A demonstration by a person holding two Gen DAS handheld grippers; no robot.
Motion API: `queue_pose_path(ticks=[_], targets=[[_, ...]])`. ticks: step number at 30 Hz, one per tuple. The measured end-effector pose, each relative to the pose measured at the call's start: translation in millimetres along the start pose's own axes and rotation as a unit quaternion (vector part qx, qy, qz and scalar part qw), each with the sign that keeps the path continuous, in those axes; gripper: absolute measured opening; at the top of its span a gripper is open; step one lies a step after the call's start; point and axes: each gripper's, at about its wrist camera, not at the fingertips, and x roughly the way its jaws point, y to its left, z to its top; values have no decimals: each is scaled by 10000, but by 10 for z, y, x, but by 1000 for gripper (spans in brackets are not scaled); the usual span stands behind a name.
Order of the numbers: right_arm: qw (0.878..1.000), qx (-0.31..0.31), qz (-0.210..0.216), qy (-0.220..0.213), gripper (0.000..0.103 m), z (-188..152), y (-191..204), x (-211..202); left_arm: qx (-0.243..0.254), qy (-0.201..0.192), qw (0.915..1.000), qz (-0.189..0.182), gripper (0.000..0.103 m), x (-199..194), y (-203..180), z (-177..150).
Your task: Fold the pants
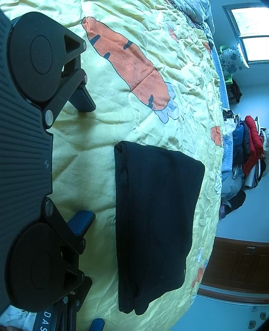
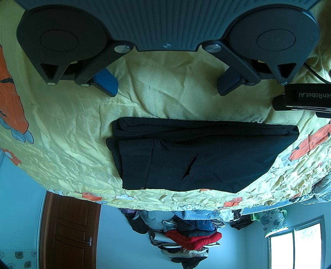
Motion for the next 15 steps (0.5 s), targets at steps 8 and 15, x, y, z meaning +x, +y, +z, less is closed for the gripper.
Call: queue_pose_path(ticks=[8, 15], targets=[[10000, 2, 0, 0, 103, -1, 1, 0, 0, -215, 9998, 3, 103, -20, -5, -68], [10000, 3, 1, -1, 103, 0, 0, 0, -12, -339, 9994, 42, 103, -30, -13, -106]])
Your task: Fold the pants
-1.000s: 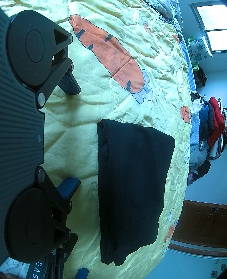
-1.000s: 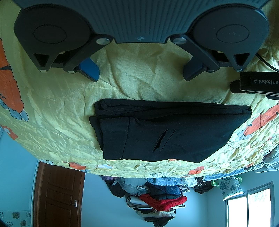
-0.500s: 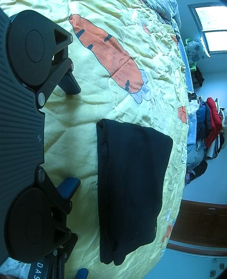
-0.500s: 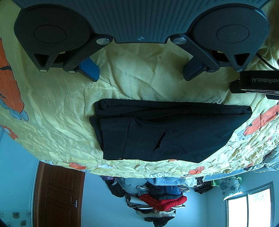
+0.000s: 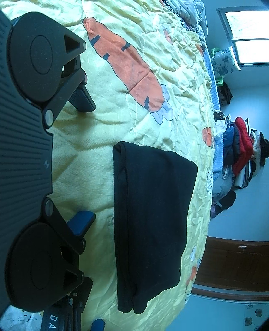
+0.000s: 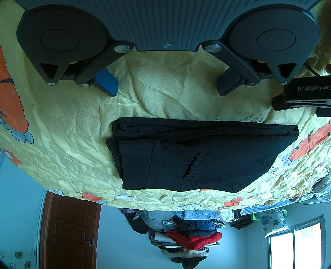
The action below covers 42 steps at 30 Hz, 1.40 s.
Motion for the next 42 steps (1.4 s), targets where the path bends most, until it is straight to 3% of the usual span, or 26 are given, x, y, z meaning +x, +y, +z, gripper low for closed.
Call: queue_pose_path(ticks=[42], targets=[[9993, 232, -285, -13, 103, 10, 57, 2, -127, -96, 9999, -6, 103, 29, 25, -19]])
